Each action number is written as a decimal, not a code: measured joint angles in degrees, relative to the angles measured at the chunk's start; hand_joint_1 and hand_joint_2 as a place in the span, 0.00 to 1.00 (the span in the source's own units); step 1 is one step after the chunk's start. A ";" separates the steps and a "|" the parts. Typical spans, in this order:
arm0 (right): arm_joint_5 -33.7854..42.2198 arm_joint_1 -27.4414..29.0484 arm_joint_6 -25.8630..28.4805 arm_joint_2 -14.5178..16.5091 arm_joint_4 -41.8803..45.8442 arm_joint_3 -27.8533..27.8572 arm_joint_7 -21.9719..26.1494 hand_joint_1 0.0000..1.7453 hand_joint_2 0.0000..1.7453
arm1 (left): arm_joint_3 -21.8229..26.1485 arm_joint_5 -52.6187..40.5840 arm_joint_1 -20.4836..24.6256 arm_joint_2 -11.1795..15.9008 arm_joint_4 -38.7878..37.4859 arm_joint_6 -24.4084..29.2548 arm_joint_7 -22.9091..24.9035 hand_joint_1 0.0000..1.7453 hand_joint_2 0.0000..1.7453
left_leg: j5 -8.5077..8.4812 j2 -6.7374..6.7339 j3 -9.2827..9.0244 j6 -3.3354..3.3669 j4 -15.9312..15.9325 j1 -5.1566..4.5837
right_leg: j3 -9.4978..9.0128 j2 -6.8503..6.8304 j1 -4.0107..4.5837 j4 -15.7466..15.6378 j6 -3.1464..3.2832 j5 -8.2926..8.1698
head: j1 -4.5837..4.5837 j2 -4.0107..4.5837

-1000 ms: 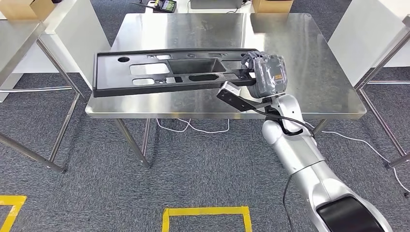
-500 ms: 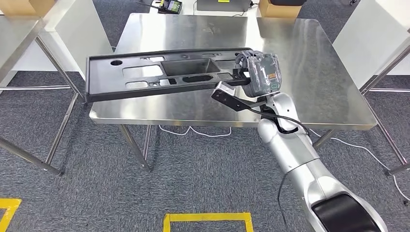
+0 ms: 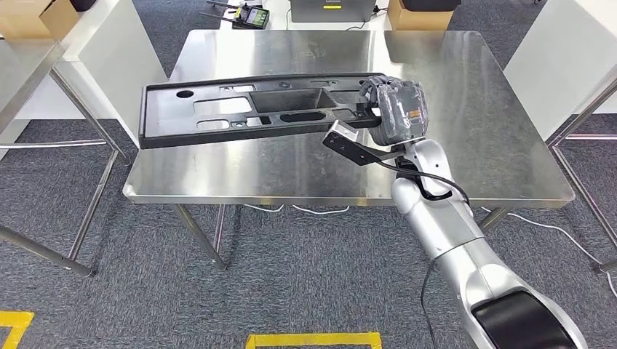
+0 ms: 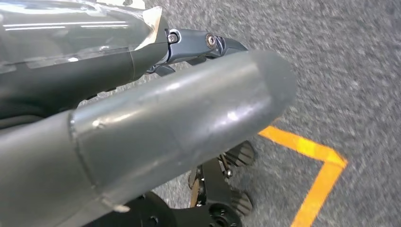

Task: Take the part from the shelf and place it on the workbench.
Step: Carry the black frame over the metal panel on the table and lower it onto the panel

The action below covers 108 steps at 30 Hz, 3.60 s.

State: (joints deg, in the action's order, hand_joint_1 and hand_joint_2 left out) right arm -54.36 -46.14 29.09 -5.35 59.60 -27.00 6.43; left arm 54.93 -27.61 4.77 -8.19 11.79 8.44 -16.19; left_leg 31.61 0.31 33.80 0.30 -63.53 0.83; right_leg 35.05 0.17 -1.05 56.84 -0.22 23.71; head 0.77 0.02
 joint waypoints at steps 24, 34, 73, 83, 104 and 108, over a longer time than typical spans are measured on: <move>0.81 1.02 0.21 -0.98 -0.68 1.32 -0.30 1.00 1.00 | 0.15 -0.34 -0.21 0.03 -0.02 -0.15 0.11 0.00 0.00 | -2.46 0.29 -3.32 1.26 5.91 0.17 | 3.00 -0.46 -0.39 2.41 -3.68 -1.14 | -0.35 0.00; 5.60 0.41 1.82 -2.11 -4.19 5.41 1.55 1.00 1.00 | 1.02 0.03 -0.26 -0.03 -0.01 -0.24 -0.03 0.00 0.00 | 3.81 -0.15 5.24 -0.52 -9.58 0.67 | 0.07 0.09 -0.01 0.81 0.46 0.81 | 0.08 0.00; -17.03 1.48 7.90 -3.29 -40.61 8.80 -19.00 0.00 1.00 | 0.78 -4.80 1.02 0.16 0.01 -2.87 -10.05 0.00 1.00 | -6.83 0.15 2.30 2.36 4.92 -1.50 | -2.25 0.25 0.97 0.53 -1.00 2.96 | -0.22 0.00; -18.14 2.37 9.96 -2.88 -40.80 8.99 -19.56 0.00 1.00 | 0.81 -4.67 1.13 0.16 0.01 -7.91 -6.54 0.00 0.00 | -6.83 0.14 2.23 2.36 4.92 -1.39 | -2.31 0.26 1.04 0.52 -1.00 2.97 | -0.22 0.00; -21.36 6.84 11.06 -2.69 -33.93 18.08 -10.26 0.00 1.00 | 0.64 -5.78 1.28 0.15 0.01 -8.49 -5.08 0.00 0.00 | -6.83 0.15 2.15 2.36 4.92 -1.39 | -2.42 0.25 1.04 0.52 -1.00 2.97 | -0.22 0.00; -18.72 10.93 10.94 -0.45 -21.30 24.94 -0.42 0.00 1.00 | 0.67 -5.55 1.27 0.14 0.01 -8.54 -5.65 0.00 0.00 | -6.83 0.15 2.17 2.35 4.93 -1.37 | -2.39 0.25 1.04 0.52 -1.00 2.97 | -0.22 0.00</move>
State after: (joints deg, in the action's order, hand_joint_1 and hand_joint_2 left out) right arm -73.08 -35.20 40.03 -5.81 38.30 -2.06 6.01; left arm 55.60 -33.16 6.05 -8.04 11.80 -0.10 -21.84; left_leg 24.78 0.46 35.97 2.65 -58.60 -0.54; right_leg 32.66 0.42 -0.01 57.37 -1.22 26.68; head 0.55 0.02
